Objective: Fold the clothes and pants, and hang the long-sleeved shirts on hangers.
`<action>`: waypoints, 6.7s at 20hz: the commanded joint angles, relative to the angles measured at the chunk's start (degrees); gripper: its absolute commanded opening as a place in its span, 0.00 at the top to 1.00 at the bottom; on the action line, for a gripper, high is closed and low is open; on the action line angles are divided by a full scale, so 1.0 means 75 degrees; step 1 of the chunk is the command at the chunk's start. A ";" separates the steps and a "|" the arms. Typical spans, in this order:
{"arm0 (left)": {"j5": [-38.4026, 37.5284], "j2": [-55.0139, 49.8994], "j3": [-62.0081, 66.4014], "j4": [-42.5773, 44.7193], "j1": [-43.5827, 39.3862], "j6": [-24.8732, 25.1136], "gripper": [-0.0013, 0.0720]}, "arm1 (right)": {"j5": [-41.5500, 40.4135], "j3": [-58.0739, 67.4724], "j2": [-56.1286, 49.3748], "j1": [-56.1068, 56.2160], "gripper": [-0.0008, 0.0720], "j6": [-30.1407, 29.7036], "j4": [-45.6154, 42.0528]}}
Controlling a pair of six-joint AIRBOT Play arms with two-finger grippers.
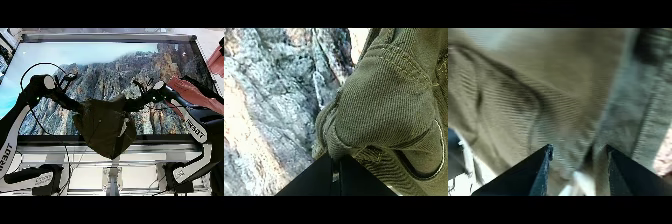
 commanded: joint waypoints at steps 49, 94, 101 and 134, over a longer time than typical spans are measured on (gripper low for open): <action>-0.1498 0.6452 0.1052 0.2801 -0.1192 -0.3873 0.92 | 0.3072 0.4226 0.5281 -0.0487 0.98 0.0764 0.0918; 0.0262 0.0105 -0.0627 0.3200 -0.2014 0.1201 0.91 | 0.1311 -0.1250 0.1944 0.0545 0.97 0.0350 -0.1801; -0.0723 0.0326 -0.0627 0.3206 -0.1976 0.1542 0.63 | 0.2468 -0.0973 0.2124 0.0519 0.63 0.0181 -0.1486; -0.0831 0.2780 -0.1626 -0.2804 0.2509 0.0729 0.25 | -0.0539 -0.0431 -0.0632 -0.0828 0.16 -0.0315 0.0755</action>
